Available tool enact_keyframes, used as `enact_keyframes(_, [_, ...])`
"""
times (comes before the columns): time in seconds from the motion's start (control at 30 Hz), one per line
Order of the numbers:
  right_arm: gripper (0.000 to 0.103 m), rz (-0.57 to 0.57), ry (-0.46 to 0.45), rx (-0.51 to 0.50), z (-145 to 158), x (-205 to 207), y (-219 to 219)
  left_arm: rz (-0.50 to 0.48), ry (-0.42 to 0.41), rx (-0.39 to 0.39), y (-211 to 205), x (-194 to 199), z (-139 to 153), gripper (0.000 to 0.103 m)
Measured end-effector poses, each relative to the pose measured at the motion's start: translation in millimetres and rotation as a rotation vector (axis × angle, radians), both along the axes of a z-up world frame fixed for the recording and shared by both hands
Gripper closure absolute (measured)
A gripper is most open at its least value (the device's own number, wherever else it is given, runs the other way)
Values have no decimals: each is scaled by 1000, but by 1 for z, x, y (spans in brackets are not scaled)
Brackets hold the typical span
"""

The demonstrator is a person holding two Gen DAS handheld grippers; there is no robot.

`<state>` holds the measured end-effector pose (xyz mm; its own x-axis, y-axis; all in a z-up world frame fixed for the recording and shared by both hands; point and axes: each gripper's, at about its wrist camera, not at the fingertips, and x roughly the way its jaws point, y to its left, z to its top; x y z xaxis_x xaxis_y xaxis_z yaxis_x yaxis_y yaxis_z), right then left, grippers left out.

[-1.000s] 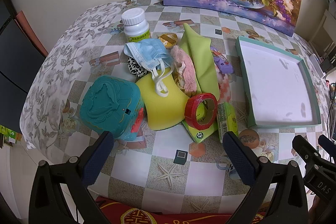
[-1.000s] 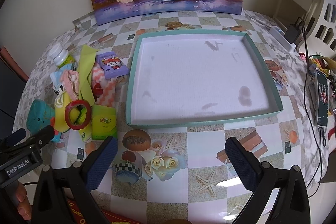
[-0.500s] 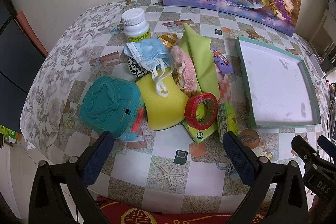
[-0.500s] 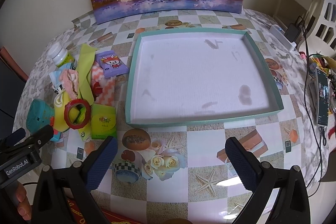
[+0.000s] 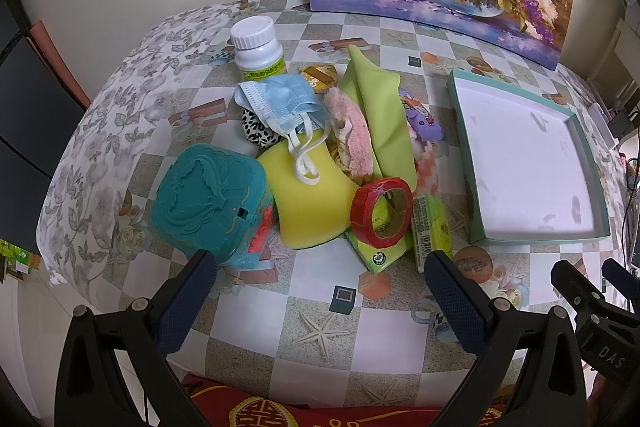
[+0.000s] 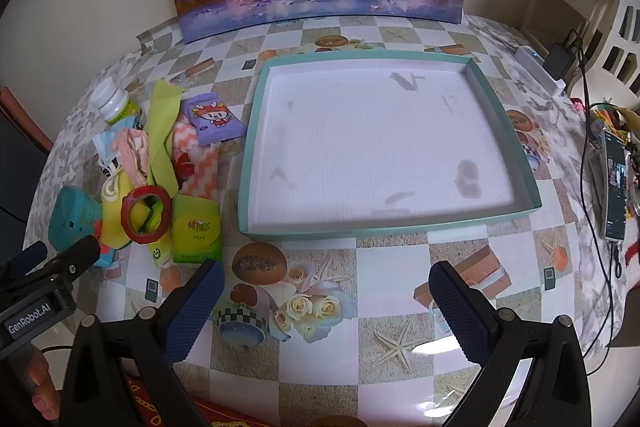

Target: Organize soft objects

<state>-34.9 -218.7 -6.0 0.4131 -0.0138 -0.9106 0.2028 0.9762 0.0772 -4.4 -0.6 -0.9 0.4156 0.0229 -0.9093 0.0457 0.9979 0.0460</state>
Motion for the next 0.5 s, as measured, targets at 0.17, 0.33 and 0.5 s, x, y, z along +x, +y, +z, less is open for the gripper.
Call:
enact_keyframes(0.17, [0, 3, 7, 24, -1, 1, -1, 3, 8, -20, 3, 2, 2, 0])
enact_keyframes(0.33, [0, -7, 7, 81, 10, 11, -7, 11, 5, -79, 14, 15, 17, 0])
enact_keyframes(0.5, [0, -6, -24, 128, 38, 38, -5, 3, -31, -42, 26, 45, 38, 0])
